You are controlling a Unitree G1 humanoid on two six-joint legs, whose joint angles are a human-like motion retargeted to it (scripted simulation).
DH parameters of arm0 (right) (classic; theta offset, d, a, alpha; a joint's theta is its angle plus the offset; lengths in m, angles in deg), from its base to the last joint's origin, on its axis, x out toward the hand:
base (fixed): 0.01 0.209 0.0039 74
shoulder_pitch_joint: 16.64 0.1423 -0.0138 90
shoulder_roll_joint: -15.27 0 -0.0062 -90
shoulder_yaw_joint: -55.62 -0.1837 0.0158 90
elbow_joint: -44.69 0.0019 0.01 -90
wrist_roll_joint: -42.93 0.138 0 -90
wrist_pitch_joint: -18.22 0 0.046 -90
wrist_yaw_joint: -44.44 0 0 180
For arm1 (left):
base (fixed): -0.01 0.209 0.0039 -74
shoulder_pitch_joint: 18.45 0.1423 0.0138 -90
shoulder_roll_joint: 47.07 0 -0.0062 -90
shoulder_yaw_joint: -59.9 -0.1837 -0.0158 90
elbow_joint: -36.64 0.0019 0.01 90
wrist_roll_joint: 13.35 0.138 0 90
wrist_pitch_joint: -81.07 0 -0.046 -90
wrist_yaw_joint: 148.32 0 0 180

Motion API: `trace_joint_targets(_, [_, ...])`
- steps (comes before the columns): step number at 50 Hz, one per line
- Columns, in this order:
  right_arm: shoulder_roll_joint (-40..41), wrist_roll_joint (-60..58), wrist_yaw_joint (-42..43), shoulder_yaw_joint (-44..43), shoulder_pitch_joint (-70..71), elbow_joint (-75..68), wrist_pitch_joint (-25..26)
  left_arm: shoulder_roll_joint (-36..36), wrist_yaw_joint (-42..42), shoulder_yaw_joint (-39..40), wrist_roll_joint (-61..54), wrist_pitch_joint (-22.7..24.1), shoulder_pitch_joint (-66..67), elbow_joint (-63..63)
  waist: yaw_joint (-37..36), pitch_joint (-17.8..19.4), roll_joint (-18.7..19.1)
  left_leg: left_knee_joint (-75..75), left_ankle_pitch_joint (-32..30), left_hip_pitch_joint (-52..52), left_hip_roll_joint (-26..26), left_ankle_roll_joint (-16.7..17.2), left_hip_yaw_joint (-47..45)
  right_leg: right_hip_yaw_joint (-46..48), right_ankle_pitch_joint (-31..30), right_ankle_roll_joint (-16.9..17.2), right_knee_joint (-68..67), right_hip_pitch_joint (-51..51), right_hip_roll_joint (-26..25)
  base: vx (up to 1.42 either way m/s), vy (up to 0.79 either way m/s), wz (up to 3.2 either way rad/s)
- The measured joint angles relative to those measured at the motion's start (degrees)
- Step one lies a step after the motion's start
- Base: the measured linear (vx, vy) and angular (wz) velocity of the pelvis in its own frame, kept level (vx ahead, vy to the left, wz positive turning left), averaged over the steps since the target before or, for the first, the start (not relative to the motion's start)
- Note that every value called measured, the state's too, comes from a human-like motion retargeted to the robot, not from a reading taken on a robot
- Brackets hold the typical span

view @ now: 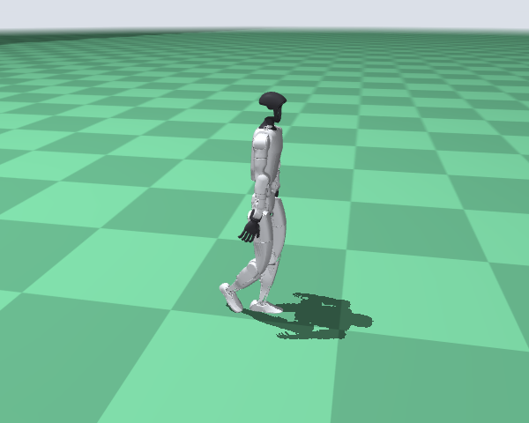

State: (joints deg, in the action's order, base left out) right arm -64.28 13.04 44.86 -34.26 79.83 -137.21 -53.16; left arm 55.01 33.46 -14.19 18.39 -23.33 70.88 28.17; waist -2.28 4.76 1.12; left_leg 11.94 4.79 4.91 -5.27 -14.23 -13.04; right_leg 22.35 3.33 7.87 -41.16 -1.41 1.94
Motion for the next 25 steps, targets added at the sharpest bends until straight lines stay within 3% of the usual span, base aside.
trace_joint_targets(3, [-1.6,-0.2,-1.2,-1.2,-1.8,-1.3,0.0,-3.3,-2.9,-7.0,5.1,1.0,-2.1,-4.1,3.5,0.1,1.1,-2.5,0.0,-2.1,-0.1,-0.3,2.0,2.6,2.7,-0.1,-8.4,8.3,2.1,0.41,0.04,0.26])
trace_joint_targets(5, [-2.2,0.1,-1.4,-2.9,-3.1,-1.9,0.3,-4.6,-3.4,-8.8,6.4,1.3,-3.9,-6.5,5.1,0.4,1.1,-4.1,0.0,-3.7,-0.6,-0.6,3.0,3.9,3.5,-2.1,-8.3,12.8,2.6,0.33,-0.03,0.33])
trace_joint_targets(10, [-4.2,-3.2,-5.4,-7.5,-6.5,-1.2,0.8,-4.2,-0.9,-6.1,-0.2,3.8,-9.1,-9.7,6.3,0.9,-0.6,-6.9,1.7,-7.7,-2.7,-0.8,4.6,6.4,5.3,-9.4,8.4,20.6,2.8,0.47,-0.09,0.06])
trace_joint_targets(14, [-6.7,-3.1,-7.8,-10.8,-8.7,-0.7,1.3,-2.8,-0.5,-3.9,-7.1,7.2,-10.3,-12.0,6.1,1.7,-3.3,-8.0,4.5,-13.2,-5.2,-0.8,3.4,-4.0,1.2,-9.9,24.8,22.0,-2.0,0.68,-0.18,-0.04])
trace_joint_targets(15, [-7.2,-1.9,-7.7,-11.3,-9.2,-0.9,1.3,-2.5,-0.8,-3.8,-8.2,8.1,-10.1,-12.4,5.9,1.9,-3.5,-8.0,5.4,-14.8,-5.2,-0.8,2.6,-3.7,-0.1,-11.6,27.2,20.9,-2.5,0.74,-0.14,-0.09])
trace_joint_targets(17, [-7.5,0.4,-7.1,-12.2,-9.7,-1.7,1.4,-2.4,-1.4,-4.1,-8.5,9.1,-9.0,-12.3,5.5,1.3,-2.6,-6.5,7.1,-17.2,-3.4,-0.8,0.4,0.4,2.1,-17.9,27.6,17.6,-4.1,0.81,-0.23,-0.16])
trace_joint_targets(18, [-7.5,1.1,-6.7,-12.7,-9.6,-2.3,1.8,-2.5,-1.7,-4.1,-7.8,9.0,-8.3,-11.9,5.0,0.8,-2.6,-4.7,7.5,-17.7,-2.7,-0.8,-0.1,2.9,4.0,-19.4,26.7,16.4,-4.5,0.75,-0.38,-0.17])
trace_joint_targets(20, [-7.1,2.2,-5.8,-14.5,-8.3,-3.2,3.2,-2.2,-2.4,-4.0,-5.4,8.5,-7.1,-10.5,4.7,1.5,-3.6,1.7,5.4,-17.8,-1.7,-0.8,-0.7,-7.3,5.3,-18.9,23.5,16.7,-6.4,0.73,-0.47,0.01])
trace_joint_targets(25, [-4.3,4.5,-6.3,-12.0,-5.7,-1.4,2.0,-1.1,-0.9,-2.9,-2.6,6.7,-3.6,-3.3,2.2,3.7,-6.1,31.6,-10.7,-8.9,2.7,-0.8,-2.3,-6.7,10.3,-20.4,27.9,5.6,-4.7,0.76,-0.38,-0.18])
